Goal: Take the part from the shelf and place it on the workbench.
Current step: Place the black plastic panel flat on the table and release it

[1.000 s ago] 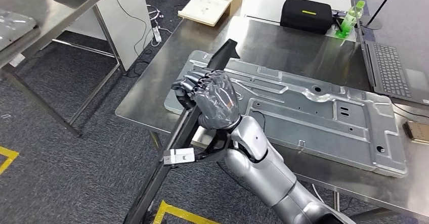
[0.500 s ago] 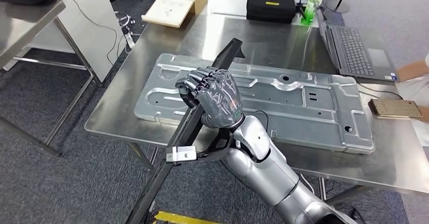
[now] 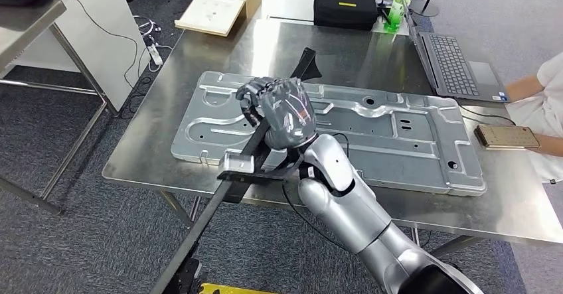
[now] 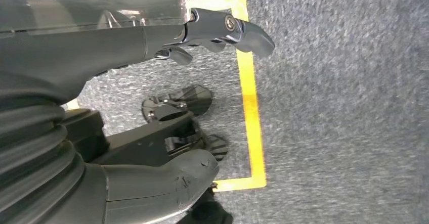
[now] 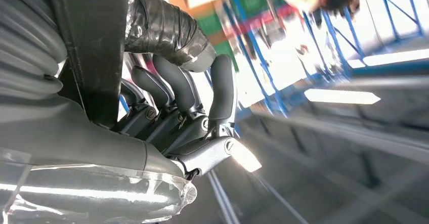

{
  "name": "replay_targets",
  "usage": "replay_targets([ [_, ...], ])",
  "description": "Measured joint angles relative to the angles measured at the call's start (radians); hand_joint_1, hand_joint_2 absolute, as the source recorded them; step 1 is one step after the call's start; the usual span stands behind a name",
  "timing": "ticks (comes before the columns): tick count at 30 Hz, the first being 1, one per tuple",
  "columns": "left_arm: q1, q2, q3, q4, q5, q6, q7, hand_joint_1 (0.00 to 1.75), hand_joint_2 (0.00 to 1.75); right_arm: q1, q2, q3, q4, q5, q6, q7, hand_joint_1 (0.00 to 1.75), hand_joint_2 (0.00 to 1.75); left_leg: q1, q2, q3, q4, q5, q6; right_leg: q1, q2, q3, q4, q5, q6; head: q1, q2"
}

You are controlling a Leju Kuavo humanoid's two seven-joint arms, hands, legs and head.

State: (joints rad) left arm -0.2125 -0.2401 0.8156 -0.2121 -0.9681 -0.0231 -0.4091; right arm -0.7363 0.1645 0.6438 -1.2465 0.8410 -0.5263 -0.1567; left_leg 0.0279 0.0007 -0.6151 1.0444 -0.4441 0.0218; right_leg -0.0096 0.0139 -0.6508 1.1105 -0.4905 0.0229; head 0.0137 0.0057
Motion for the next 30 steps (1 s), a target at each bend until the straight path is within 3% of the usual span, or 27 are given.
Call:
replay_targets([
  [2, 0.000, 0.000, 0.000, 0.000, 0.001, 0.000, -0.001, 0.00, 1.75, -0.028, 0.001, -0.015, 0.034, -0.078, 0.037, 0.007, 1.75, 1.75, -0.001, 0.002, 0.000, -0.001, 0.001, 0.005, -0.003, -0.005, -0.058, 0.123, -0.060, 0.007, 0.000, 0.000],
  [3, 0.001, 0.000, 0.000, 0.000, 0.002, -0.001, -0.001, 0.00, 1.75, -0.042, 0.001, -0.021, 0.054, -0.108, 0.053, 0.010, 1.75, 1.75, -0.001, 0.002, 0.000, -0.001, 0.001, 0.006, -0.003, -0.006, -0.087, 0.181, -0.079, 0.009, 0.000, 0.000],
  [4, 0.002, 0.000, 0.000, 0.000, 0.002, -0.001, -0.001, 0.00, 1.75, -0.053, 0.001, -0.027, 0.074, -0.131, 0.066, 0.011, 1.75, 1.75, -0.002, 0.003, 0.000, -0.001, 0.001, 0.006, -0.004, -0.006, -0.104, 0.210, -0.080, 0.009, 0.000, 0.000],
  [5, 0.002, 0.000, 0.000, 0.000, 0.002, -0.002, -0.001, 0.00, 1.75, -0.062, 0.001, -0.032, 0.090, -0.147, 0.074, 0.012, 1.75, 1.75, -0.002, 0.003, 0.001, -0.001, 0.001, 0.006, -0.004, -0.007, -0.102, 0.202, -0.062, 0.008, 0.000, 0.000],
  [6, 0.002, 0.000, 0.000, 0.000, 0.002, -0.002, -0.001, 0.00, 1.75, -0.072, 0.001, -0.036, 0.104, -0.157, 0.079, 0.012, 1.75, 1.75, -0.002, 0.003, 0.002, -0.001, 0.000, 0.005, -0.004, -0.008, -0.081, 0.155, -0.029, 0.006, 0.000, 0.000],
  [7, 0.002, -0.001, 0.000, 0.000, 0.002, -0.003, -0.001, 0.00, 1.75, -0.083, 0.001, -0.039, 0.115, -0.162, 0.084, 0.015, 1.75, 1.75, -0.002, 0.003, 0.003, -0.001, 0.000, 0.004, -0.003, -0.010, -0.049, 0.084, 0.007, 0.002, 0.000, 0.000],
  [9, 0.000, -0.003, 0.000, 0.000, 0.000, -0.007, 0.000, 0.00, 1.75, -0.119, 0.002, -0.045, 0.145, -0.173, 0.111, 0.032, 1.75, 1.75, -0.006, 0.003, 0.002, -0.001, -0.001, -0.003, 0.002, -0.013, 0.006, -0.032, 0.048, -0.007, 0.000, 0.000],
  [11, -0.001, -0.005, -0.001, 0.000, -0.004, -0.013, 0.004, 0.00, 1.75, -0.168, -0.001, -0.053, 0.199, -0.171, 0.135, 0.060, 1.75, 1.75, -0.009, 0.004, 0.001, -0.004, 0.000, -0.014, 0.008, -0.014, 0.017, -0.064, 0.050, -0.014, 0.000, 0.000],
  [14, -0.002, -0.009, -0.006, 0.000, -0.008, -0.018, 0.008, 0.00, 1.75, -0.250, -0.013, -0.072, 0.296, -0.138, 0.127, 0.079, 1.75, 1.75, -0.009, 0.004, -0.004, 0.007, -0.010, -0.028, 0.002, -0.013, 0.021, -0.077, 0.058, -0.033, -0.001, 0.000],
  [16, -0.002, -0.009, -0.010, 0.000, -0.012, -0.017, 0.010, 0.00, 1.75, -0.300, -0.020, -0.087, 0.351, -0.120, 0.115, 0.080, 1.75, 1.75, -0.008, 0.003, -0.043, 0.094, -0.061, -0.032, 0.000, -0.013, 0.026, -0.084, 0.062, -0.044, -0.001, 0.000],
  [18, -0.002, -0.009, -0.014, 0.000, -0.018, -0.016, 0.011, 0.00, 1.75, -0.335, -0.031, -0.099, 0.395, -0.101, 0.105, 0.080, 1.75, 1.75, -0.008, 0.003, -0.106, 0.226, -0.116, -0.033, 0.004, -0.013, 0.026, -0.083, 0.061, -0.049, -0.001, 0.000],
  [19, -0.001, -0.009, -0.016, 0.000, -0.022, -0.016, 0.011, 0.00, 1.75, -0.346, -0.038, -0.105, 0.413, -0.093, 0.102, 0.081, 1.75, 1.75, -0.008, 0.003, -0.128, 0.268, -0.123, -0.033, 0.006, -0.012, 0.027, -0.082, 0.060, -0.050, -0.001, 0.000],
  [20, -0.001, -0.009, -0.018, 0.000, -0.024, -0.018, 0.011, 0.00, 1.75, -0.355, -0.045, -0.110, 0.428, -0.088, 0.100, 0.082, 1.75, 1.75, -0.008, 0.003, -0.134, 0.273, -0.111, -0.032, 0.007, -0.011, 0.028, -0.081, 0.058, -0.051, -0.001, 0.000],
  [21, -0.001, -0.009, -0.019, 0.000, -0.025, -0.020, 0.011, 0.00, 1.75, -0.363, -0.052, -0.117, 0.441, -0.084, 0.098, 0.082, 1.75, 1.75, -0.008, 0.003, -0.121, 0.240, -0.082, -0.030, 0.008, -0.009, 0.029, -0.078, 0.057, -0.050, -0.001, 0.000],
  [22, -0.001, -0.009, -0.021, 0.000, -0.026, -0.023, 0.011, 0.00, 1.75, -0.373, -0.057, -0.125, 0.451, -0.082, 0.097, 0.084, 1.75, 1.75, -0.008, 0.003, -0.094, 0.175, -0.042, -0.027, 0.008, -0.007, 0.029, -0.075, 0.054, -0.049, -0.001, 0.000],
  [24, -0.002, -0.009, -0.024, 0.000, -0.026, -0.029, 0.010, 0.00, 1.75, -0.396, -0.065, -0.139, 0.472, -0.077, 0.096, 0.090, 1.75, 1.75, -0.011, 0.001, -0.038, 0.055, 0.006, -0.018, 0.011, -0.002, 0.027, -0.067, 0.048, -0.043, -0.001, 0.000],
  [25, -0.002, -0.009, -0.026, 0.000, -0.026, -0.032, 0.009, 0.00, 1.75, -0.407, -0.069, -0.145, 0.483, -0.072, 0.095, 0.095, 1.75, 1.75, -0.013, -0.001, -0.023, 0.020, 0.013, -0.014, 0.011, -0.001, 0.025, -0.064, 0.047, -0.038, -0.001, 0.000],
  [28, -0.001, -0.010, -0.029, 0.000, -0.025, -0.041, 0.007, 0.00, 1.75, -0.425, -0.085, -0.163, 0.516, -0.065, 0.096, 0.108, 1.75, 1.75, -0.014, -0.002, -0.015, 0.000, 0.013, -0.004, 0.010, 0.001, 0.021, -0.067, 0.047, -0.023, -0.001, 0.000],
  [30, -0.002, -0.011, -0.031, 0.000, -0.024, -0.045, 0.006, 0.00, 1.75, -0.436, -0.095, -0.175, 0.537, -0.067, 0.100, 0.110, 1.75, 1.75, -0.009, -0.001, -0.010, -0.010, 0.018, 0.006, 0.009, -0.001, 0.009, -0.036, 0.025, -0.013, 0.000, 0.000],
])
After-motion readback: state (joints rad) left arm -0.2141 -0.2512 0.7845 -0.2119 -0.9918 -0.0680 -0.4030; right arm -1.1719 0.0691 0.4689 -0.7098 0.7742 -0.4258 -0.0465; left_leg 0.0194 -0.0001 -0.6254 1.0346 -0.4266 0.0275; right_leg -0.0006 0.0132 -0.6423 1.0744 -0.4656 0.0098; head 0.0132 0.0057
